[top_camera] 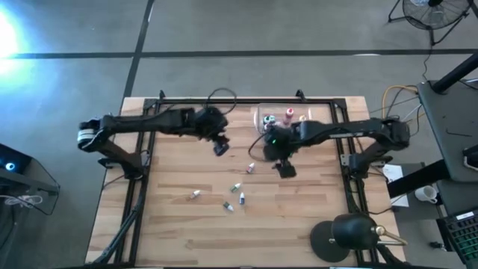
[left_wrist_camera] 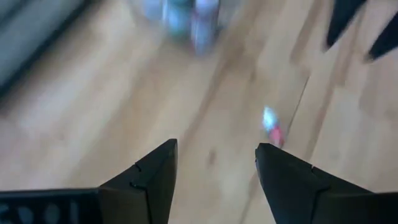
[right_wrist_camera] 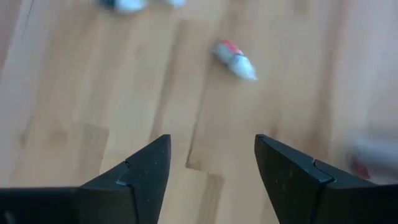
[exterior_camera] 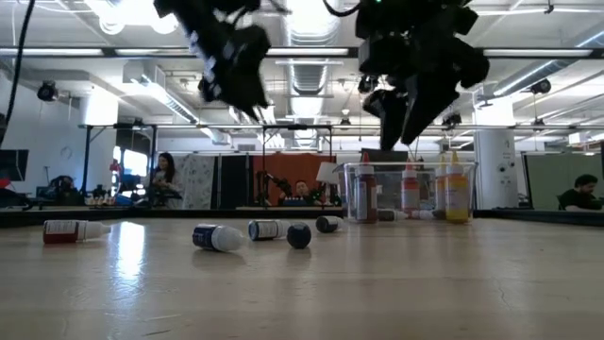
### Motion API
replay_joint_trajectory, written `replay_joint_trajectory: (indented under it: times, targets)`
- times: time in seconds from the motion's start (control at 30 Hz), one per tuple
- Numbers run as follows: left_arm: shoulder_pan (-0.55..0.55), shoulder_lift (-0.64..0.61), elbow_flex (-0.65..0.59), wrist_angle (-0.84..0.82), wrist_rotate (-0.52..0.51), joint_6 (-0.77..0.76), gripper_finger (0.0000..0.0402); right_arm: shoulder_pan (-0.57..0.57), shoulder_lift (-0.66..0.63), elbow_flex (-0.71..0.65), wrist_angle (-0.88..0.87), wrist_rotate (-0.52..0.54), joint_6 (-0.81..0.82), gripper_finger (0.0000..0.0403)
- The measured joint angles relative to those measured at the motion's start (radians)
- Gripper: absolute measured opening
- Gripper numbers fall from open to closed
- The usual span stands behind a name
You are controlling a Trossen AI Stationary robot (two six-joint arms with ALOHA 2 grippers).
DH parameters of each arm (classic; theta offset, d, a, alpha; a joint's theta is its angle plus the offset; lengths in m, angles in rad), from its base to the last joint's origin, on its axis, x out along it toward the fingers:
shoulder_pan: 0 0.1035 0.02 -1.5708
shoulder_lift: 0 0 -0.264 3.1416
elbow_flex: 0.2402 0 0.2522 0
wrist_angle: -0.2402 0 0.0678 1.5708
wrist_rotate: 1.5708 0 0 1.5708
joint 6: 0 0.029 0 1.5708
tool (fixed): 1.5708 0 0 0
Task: Pick & Place food coloring
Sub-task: Put the small red food coloring bottle into the transparent bin
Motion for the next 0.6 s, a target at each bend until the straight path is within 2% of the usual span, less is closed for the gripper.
replay_joint_trajectory:
  times: [0.07,0.3,0.43,0.6]
  targets:
    - [-0.008,-0.066,-0.105,0.012,0.009,-0.055,0.019,0.024,0.047,0.02,0.024,0.003,-0.067,0.0224]
    - [-0.033,-0.317,-0.363,0.002,0.024,-0.213,0.019,0.045,0.232,0.135,0.075,0.03,-0.123,0.0224]
    - [-0.036,-0.441,-0.437,0.011,0.021,-0.271,0.019,0.045,0.326,0.199,0.064,0.034,-0.172,0.0224]
    - [-0.038,-0.519,-0.486,0.012,0.019,-0.302,0.019,0.044,0.408,0.24,0.067,0.057,-0.193,0.0224]
